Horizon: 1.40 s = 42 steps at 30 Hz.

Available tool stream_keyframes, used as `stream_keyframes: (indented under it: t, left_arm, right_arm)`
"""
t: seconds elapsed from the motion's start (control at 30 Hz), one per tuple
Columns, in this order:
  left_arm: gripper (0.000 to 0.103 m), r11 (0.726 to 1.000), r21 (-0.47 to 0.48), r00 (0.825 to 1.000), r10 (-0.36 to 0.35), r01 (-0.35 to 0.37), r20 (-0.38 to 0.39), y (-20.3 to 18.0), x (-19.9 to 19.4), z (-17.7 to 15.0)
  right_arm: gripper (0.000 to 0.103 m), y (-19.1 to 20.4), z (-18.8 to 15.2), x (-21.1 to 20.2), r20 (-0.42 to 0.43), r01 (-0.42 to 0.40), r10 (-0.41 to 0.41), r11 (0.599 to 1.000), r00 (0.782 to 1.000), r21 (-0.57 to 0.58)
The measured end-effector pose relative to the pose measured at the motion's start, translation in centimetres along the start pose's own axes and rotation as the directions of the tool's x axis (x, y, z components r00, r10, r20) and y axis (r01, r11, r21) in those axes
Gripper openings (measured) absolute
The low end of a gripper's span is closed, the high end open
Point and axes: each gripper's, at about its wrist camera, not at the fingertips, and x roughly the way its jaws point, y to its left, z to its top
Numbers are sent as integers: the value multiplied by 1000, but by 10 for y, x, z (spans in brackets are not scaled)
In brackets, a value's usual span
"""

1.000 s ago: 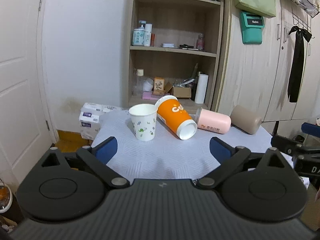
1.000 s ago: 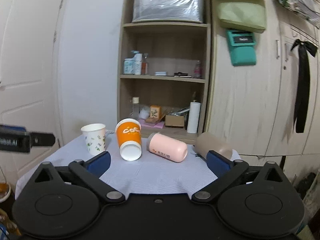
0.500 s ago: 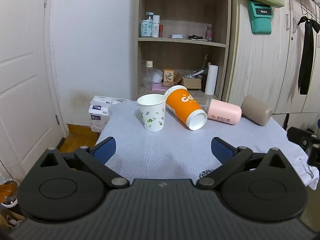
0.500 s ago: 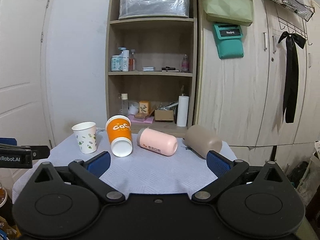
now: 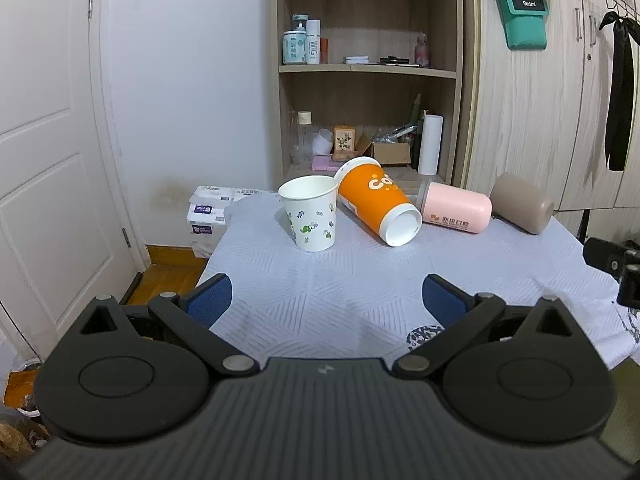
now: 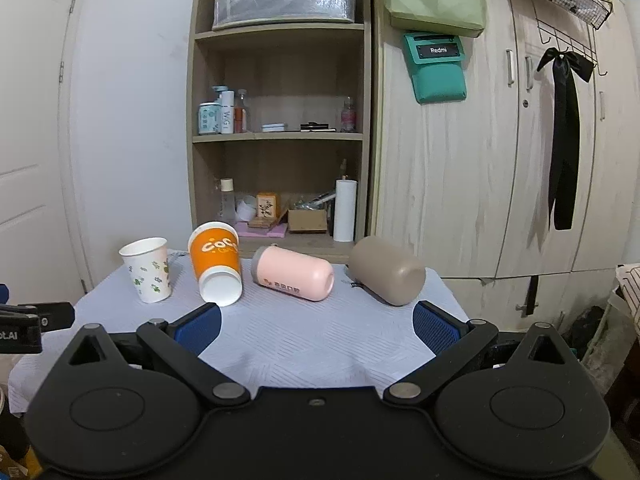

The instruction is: Flip cup upright

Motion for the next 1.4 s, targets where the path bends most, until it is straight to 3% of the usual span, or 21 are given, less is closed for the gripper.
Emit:
stream_keyframes:
  t: [0.83, 1.4]
  left_arm:
    - [103, 1000, 20, 999, 18, -18, -29, -3, 6, -3]
    - [103, 998, 40, 999, 48, -47, -9, -7, 4, -6]
  right_arm:
    - [103, -4, 0, 4, -44, 46, -46, 999, 998, 13]
    - [103, 0, 1, -5, 20, 50, -49, 999, 999, -21]
